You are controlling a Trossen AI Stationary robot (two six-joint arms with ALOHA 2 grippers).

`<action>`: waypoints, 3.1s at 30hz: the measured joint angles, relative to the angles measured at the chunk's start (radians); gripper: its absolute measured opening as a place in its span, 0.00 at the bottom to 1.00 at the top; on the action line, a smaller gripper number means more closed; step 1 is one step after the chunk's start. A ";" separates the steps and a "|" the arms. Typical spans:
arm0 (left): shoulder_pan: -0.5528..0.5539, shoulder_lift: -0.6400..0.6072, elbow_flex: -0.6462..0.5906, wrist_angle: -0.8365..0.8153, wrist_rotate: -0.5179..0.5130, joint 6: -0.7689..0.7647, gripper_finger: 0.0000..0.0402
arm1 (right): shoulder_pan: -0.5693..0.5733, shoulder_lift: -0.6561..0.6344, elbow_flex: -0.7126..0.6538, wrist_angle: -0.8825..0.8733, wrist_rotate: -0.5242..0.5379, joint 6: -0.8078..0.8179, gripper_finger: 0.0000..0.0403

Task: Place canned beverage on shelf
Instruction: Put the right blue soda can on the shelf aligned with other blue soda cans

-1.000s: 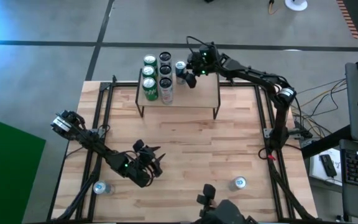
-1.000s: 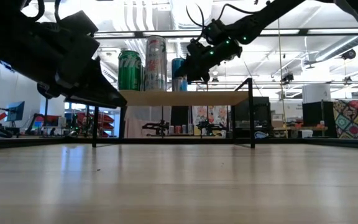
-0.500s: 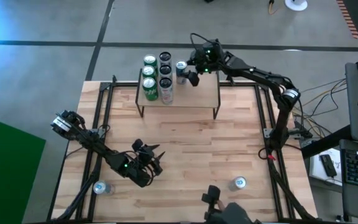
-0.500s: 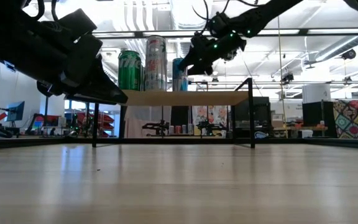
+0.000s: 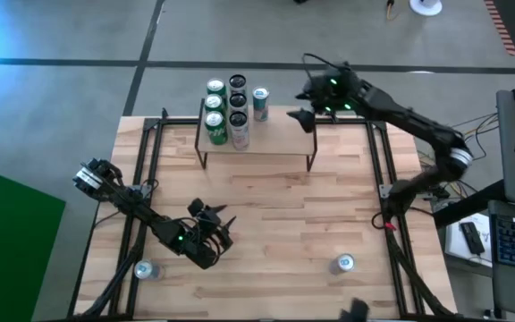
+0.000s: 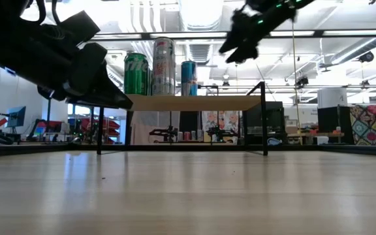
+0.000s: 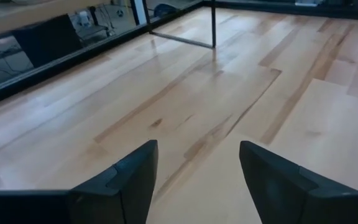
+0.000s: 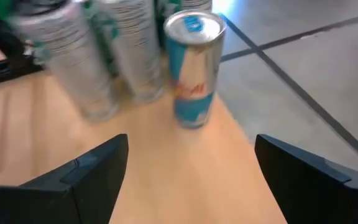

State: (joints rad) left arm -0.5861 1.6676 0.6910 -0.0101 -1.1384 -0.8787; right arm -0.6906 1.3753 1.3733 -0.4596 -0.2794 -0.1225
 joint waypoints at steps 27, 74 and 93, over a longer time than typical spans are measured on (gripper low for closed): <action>0.078 0.081 0.000 0.687 0.295 0.600 0.56 | 1.089 -0.696 -0.677 -0.103 0.593 0.620 0.84; -0.015 0.301 0.182 0.778 0.284 0.555 0.56 | 1.672 -0.078 -0.627 -0.144 0.650 1.230 0.63; -0.020 0.301 0.182 0.747 0.427 0.570 0.56 | 1.792 -0.115 -0.627 -0.081 0.638 1.267 0.62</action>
State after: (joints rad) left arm -0.6060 1.9682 0.8730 0.7368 -0.7117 -0.3083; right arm 1.1013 1.2603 0.7464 -0.5404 0.3584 1.1445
